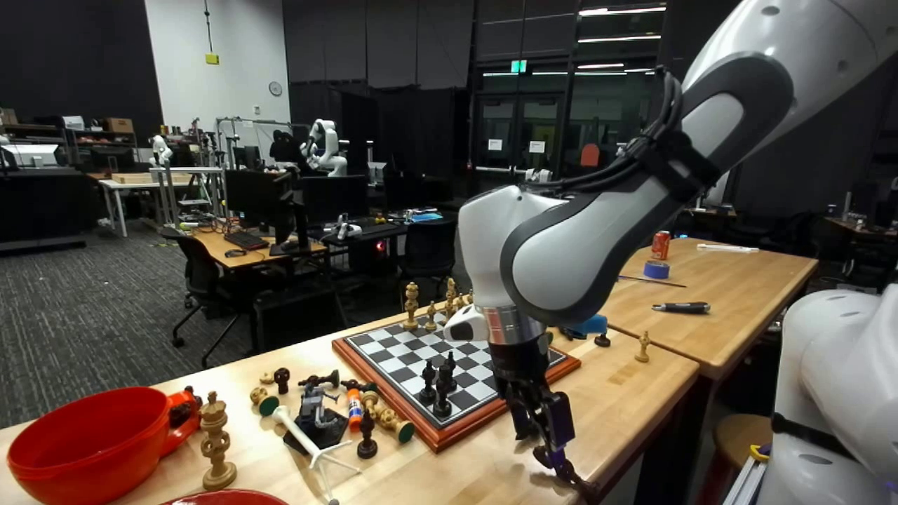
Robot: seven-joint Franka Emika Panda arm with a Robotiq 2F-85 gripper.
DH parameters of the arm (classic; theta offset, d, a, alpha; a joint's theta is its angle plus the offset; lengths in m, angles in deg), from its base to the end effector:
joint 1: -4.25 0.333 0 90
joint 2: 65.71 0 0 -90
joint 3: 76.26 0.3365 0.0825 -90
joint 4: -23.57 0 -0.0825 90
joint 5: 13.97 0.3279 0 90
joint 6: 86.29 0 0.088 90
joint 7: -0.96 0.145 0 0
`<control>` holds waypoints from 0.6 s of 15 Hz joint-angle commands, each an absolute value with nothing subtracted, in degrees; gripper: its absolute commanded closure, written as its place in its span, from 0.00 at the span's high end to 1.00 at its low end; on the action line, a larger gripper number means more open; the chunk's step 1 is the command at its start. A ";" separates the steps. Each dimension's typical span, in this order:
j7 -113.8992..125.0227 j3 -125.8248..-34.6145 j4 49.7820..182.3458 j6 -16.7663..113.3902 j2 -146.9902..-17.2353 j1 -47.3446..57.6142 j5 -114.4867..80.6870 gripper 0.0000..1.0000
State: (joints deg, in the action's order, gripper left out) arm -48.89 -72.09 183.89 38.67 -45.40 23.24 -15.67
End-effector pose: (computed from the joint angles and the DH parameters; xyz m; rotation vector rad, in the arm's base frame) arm 0.2606 0.1074 0.3160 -2.4787 -1.8583 0.4168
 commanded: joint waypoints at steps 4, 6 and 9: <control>-61.02 -68.45 183.20 28.51 -44.77 26.28 -17.70 1.00; -64.43 -67.27 183.10 26.08 -44.91 26.82 -19.12 1.00; -69.30 -65.46 183.06 22.88 -44.93 27.66 -21.72 1.00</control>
State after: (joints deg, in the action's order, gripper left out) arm -65.11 -67.08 183.12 26.01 -45.55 26.58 -19.17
